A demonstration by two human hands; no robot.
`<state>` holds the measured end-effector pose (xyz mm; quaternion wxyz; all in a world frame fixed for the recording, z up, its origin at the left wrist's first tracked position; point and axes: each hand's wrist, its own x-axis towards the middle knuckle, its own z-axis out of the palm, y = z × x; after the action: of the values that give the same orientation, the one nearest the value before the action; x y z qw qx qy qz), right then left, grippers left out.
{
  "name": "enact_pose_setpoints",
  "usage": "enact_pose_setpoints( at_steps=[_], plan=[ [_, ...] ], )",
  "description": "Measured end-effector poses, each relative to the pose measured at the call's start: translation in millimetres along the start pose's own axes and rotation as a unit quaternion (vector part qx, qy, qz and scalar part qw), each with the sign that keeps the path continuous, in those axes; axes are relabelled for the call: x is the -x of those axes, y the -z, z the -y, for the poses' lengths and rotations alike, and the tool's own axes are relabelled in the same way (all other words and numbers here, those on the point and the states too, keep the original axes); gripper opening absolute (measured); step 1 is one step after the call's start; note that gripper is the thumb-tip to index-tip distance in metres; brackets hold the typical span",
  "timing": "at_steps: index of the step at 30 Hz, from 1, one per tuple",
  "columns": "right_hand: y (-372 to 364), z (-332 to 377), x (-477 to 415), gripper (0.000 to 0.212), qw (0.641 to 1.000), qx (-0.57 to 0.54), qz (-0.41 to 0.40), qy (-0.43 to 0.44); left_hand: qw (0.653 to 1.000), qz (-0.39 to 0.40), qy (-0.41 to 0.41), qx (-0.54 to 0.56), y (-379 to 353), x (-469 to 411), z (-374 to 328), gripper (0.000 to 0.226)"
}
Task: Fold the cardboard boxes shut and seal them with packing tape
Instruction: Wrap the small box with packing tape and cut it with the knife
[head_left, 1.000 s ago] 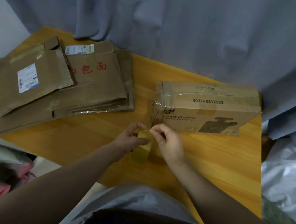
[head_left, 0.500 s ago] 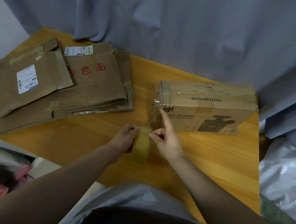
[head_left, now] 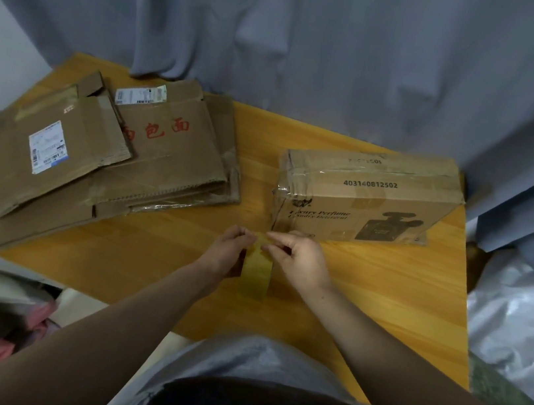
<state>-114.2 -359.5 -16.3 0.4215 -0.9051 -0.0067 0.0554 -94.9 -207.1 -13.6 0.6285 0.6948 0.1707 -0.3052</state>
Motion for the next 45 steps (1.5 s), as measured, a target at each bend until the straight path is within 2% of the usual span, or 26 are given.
enact_pose_setpoints(
  at_steps=[4, 8, 10, 11, 13, 15, 17, 19, 21, 24, 25, 27, 30, 32, 35, 36, 38, 40, 42, 43, 45],
  plan=[
    [-0.7, 4.0, 1.2, 0.018, 0.999, 0.036, -0.022, 0.015, 1.0, 0.005, 0.004, -0.027, 1.7, 1.3, -1.4, 0.014],
    [-2.0, 4.5, 2.5, 0.02, 0.996, 0.084, -0.029, 0.01, 1.0, -0.001, 0.019, -0.02, 1.0, 3.5, -5.3, 0.039],
    [0.0, 2.7, 3.5, 0.021, 0.996, 0.089, -0.018, 0.001, 0.999, 0.025, 0.013, -0.024, 0.7, 5.0, -8.0, 0.049],
    [1.1, 1.7, 4.1, 0.021, 0.996, 0.091, -0.013, -0.002, 0.998, 0.052, 0.003, -0.028, 0.2, 5.6, -9.5, 0.045],
    [4.0, 0.1, 5.7, 0.019, 0.996, 0.088, -0.006, -0.007, 0.995, 0.084, -0.019, -0.046, -1.1, 7.0, -11.9, 0.023],
    [7.0, -1.3, 6.8, 0.017, 0.997, 0.078, -0.007, -0.014, 0.993, 0.078, -0.041, -0.076, -4.5, 8.4, -14.9, 0.001],
    [9.1, -3.8, 8.2, 0.017, 0.998, 0.058, -0.012, -0.025, 0.989, 0.073, -0.057, -0.112, -9.8, 6.3, -15.3, 0.012],
    [12.7, -6.2, 9.4, 0.018, 0.998, 0.037, -0.035, -0.046, 0.989, 0.072, -0.062, -0.115, -16.5, 5.0, -17.4, 0.013],
    [17.6, -8.1, 10.1, 0.03, 0.994, -0.018, -0.067, -0.087, 0.99, 0.073, -0.06, -0.105, -22.8, 3.3, -19.6, 0.013],
    [27.0, -14.3, 11.3, 0.088, 0.956, -0.205, -0.044, -0.205, 0.987, 0.092, -0.061, -0.116, -32.1, 0.5, -21.7, 0.015],
    [31.8, -15.9, 12.9, 0.097, 0.936, -0.253, -0.017, -0.243, 0.986, 0.102, -0.059, -0.117, -36.1, 0.4, -23.2, 0.015],
    [45.9, -20.3, 15.3, 0.093, 0.908, -0.303, 0.036, -0.286, 0.983, 0.126, -0.039, -0.124, -43.7, 2.2, -30.9, 0.015],
    [69.7, -27.8, 11.8, 0.083, 0.927, -0.222, 0.05, -0.296, 0.969, 0.12, -0.02, -0.214, -44.0, 4.3, -53.2, 0.018],
    [82.1, -42.6, 3.9, 0.083, 0.944, -0.132, 0.046, -0.297, 0.959, 0.009, -0.098, -0.267, -34.2, -1.8, -66.7, 0.017],
    [93.8, -68.0, -3.7, 0.078, 0.945, 0.069, 0.1, -0.304, 0.921, -0.205, -0.242, -0.227, -19.1, -12.5, -88.8, 0.024],
    [96.2, -77.1, -4.0, 0.074, 0.936, 0.141, 0.113, -0.303, 0.908, -0.232, -0.273, -0.218, -18.1, -15.3, -97.6, 0.02],
    [101.1, -88.8, -3.0, 0.067, 0.916, 0.235, 0.123, -0.299, 0.897, -0.213, -0.308, -0.236, -20.6, -24.2, -115.2, 0.017],
    [102.5, -92.0, -2.6, 0.054, 0.919, 0.239, 0.081, -0.303, 0.887, -0.149, -0.326, -0.292, -24.1, -41.2, -127.8, 0.036],
    [99.3, -86.1, -4.0, 0.048, 0.94, 0.137, -0.047, -0.309, 0.886, -0.086, -0.293, -0.349, -28.0, -58.3, -136.4, 0.055],
    [96.2, -79.3, -6.3, 0.056, 0.944, 0.04, -0.12, -0.304, 0.892, -0.058, -0.267, -0.361, -29.8, -64.2, -139.6, 0.059],
    [89.8, -59.4, -16.1, 0.088, 0.914, -0.179, -0.209, -0.299, 0.9, -0.014, -0.239, -0.365, -31.0, -72.6, -143.1, 0.053]
  ],
)
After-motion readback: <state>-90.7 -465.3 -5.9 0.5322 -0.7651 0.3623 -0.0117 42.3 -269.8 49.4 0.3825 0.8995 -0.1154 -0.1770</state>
